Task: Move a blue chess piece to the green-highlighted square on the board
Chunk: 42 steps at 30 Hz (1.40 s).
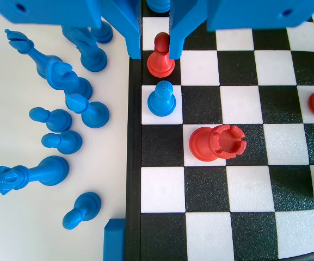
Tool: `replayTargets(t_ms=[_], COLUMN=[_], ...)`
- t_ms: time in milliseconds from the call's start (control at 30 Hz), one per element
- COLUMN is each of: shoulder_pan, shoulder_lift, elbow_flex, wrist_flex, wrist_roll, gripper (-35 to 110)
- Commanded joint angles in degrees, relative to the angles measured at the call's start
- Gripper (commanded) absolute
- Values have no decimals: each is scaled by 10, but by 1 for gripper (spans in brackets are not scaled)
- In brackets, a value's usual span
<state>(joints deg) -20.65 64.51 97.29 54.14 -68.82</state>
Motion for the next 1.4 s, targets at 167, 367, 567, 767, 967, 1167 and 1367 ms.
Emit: replayTargets(t_ms=[167,367,567,767,967,1167,1367], shoulder_pan=[-5,-3,1,4,6,16,43], shoulder_lift=[23,23,24,25,25,36,92], elbow_flex=[12,19,15,0,-8,-15,-27], wrist_flex=[-3,-7,-10,-3,3,3,18], wrist_roll=[-15,-20,-24,-23,-25,-25,-32], gripper=[7,7,5,4,1,1,1])
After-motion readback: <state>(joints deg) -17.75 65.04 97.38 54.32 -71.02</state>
